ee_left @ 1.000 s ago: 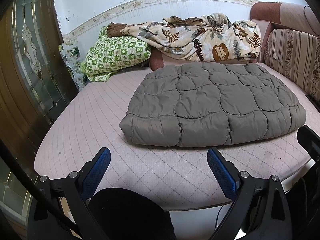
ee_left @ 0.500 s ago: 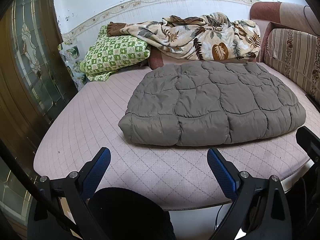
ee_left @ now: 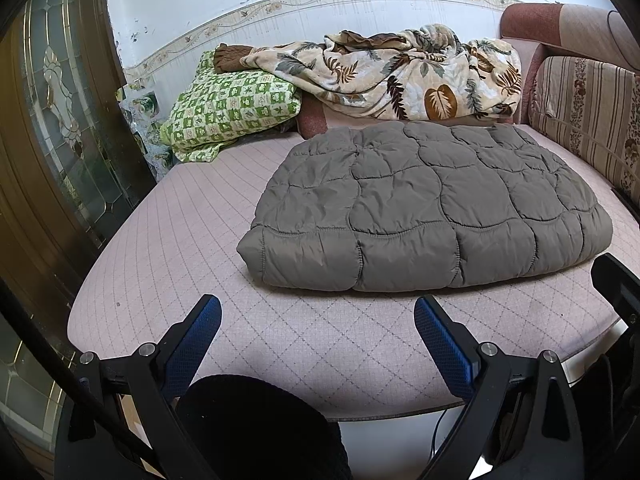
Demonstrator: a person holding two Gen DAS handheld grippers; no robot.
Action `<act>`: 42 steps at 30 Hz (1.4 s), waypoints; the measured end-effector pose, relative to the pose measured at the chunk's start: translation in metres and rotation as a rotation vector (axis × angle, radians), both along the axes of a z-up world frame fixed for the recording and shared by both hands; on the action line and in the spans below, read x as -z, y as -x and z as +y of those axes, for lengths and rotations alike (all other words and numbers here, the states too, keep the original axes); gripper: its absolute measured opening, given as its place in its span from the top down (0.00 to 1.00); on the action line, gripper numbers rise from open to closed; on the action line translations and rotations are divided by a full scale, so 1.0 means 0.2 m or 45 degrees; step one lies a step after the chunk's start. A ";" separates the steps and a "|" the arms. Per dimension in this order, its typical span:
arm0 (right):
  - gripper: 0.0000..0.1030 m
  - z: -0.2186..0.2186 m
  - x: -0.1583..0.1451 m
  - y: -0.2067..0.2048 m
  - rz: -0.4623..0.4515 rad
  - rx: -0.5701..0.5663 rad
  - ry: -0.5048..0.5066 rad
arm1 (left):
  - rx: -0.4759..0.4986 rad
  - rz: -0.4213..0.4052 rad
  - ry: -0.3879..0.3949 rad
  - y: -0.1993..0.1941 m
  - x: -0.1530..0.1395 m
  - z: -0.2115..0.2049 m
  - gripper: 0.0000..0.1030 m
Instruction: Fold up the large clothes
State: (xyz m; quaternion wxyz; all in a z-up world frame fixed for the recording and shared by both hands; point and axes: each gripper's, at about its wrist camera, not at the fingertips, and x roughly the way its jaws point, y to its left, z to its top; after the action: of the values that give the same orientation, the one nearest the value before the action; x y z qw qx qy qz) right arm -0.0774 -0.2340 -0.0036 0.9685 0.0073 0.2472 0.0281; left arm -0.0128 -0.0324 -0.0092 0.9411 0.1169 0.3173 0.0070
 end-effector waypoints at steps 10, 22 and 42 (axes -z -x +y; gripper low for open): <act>0.00 0.00 0.01 0.00 0.002 0.002 0.000 | 0.003 0.002 0.001 0.00 0.01 0.00 0.06; 0.00 0.00 0.01 0.00 0.006 0.004 -0.003 | 0.003 0.004 -0.001 0.00 0.02 0.01 0.06; 0.00 -0.01 0.02 0.00 0.008 0.004 -0.006 | 0.006 0.011 -0.004 -0.01 0.03 0.00 0.06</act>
State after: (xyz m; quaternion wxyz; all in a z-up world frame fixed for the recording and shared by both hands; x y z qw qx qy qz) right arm -0.0774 -0.2362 -0.0082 0.9678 0.0102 0.2502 0.0272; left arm -0.0113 -0.0315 -0.0161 0.9395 0.1191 0.3210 0.0046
